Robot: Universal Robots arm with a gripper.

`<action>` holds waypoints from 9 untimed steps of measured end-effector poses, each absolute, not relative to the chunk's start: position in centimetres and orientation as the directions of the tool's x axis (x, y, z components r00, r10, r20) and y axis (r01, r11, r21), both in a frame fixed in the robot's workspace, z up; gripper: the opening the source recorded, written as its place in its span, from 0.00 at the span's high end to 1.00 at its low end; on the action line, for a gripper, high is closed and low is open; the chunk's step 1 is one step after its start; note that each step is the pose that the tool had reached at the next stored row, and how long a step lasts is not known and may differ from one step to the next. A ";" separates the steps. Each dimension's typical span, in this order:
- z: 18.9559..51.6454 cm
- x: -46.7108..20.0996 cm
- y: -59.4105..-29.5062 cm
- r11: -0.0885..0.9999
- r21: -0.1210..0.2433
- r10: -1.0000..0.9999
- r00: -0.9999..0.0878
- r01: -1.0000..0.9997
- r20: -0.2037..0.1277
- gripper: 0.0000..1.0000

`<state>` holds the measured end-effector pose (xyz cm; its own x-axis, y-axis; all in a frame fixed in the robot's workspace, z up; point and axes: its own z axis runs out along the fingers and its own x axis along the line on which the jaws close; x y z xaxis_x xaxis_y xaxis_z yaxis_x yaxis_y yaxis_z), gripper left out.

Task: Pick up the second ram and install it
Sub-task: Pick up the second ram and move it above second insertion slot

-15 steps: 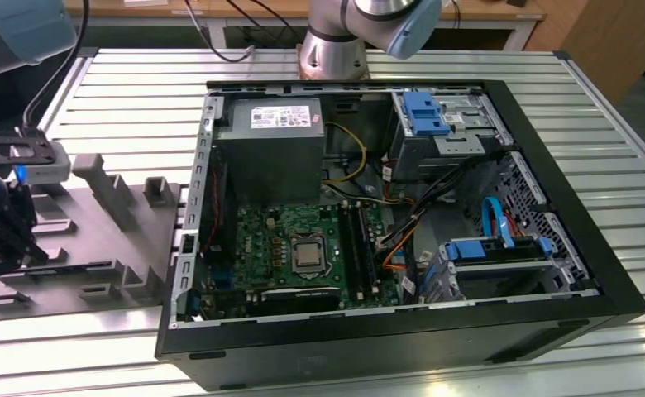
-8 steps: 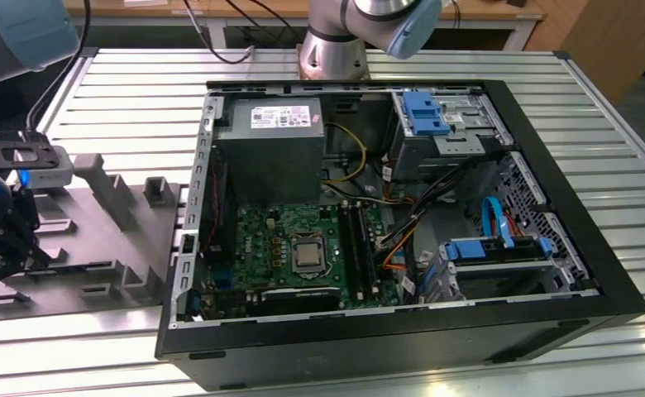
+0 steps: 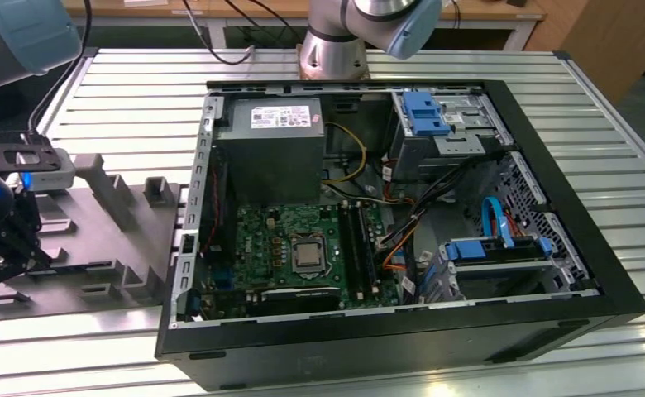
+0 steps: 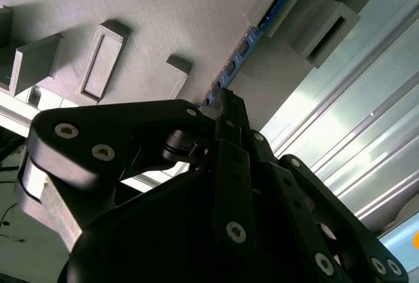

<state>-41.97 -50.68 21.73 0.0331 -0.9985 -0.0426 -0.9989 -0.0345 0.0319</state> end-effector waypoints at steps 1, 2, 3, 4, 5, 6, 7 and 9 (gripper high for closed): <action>21.7 -42.0 -50.7 -0.035 0.032 -0.999 0.033 -0.999 -0.043 0.90; 21.7 -42.0 -50.7 -0.034 0.032 -0.999 0.033 -0.999 -0.043 0.90; 21.7 -42.0 -50.7 -0.034 0.032 -0.999 0.033 -0.999 -0.043 0.90; 21.7 -42.0 -50.7 -0.034 0.032 -0.999 0.033 -0.999 -0.043 0.90; 21.7 -42.0 -50.7 -0.035 0.032 -0.999 0.033 -0.999 -0.043 0.90; 21.7 -42.0 -50.7 -0.034 0.032 -0.999 0.033 -0.999 -0.043 0.90; 21.7 -42.0 -50.7 -0.035 0.032 -0.999 0.033 -0.999 -0.043 0.90; 21.7 -42.0 -50.7 -0.034 0.032 -0.999 0.033 -0.999 -0.043 0.84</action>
<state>-41.97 -50.68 21.71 0.0331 -0.9985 -0.0426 -0.9989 -0.0345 0.0318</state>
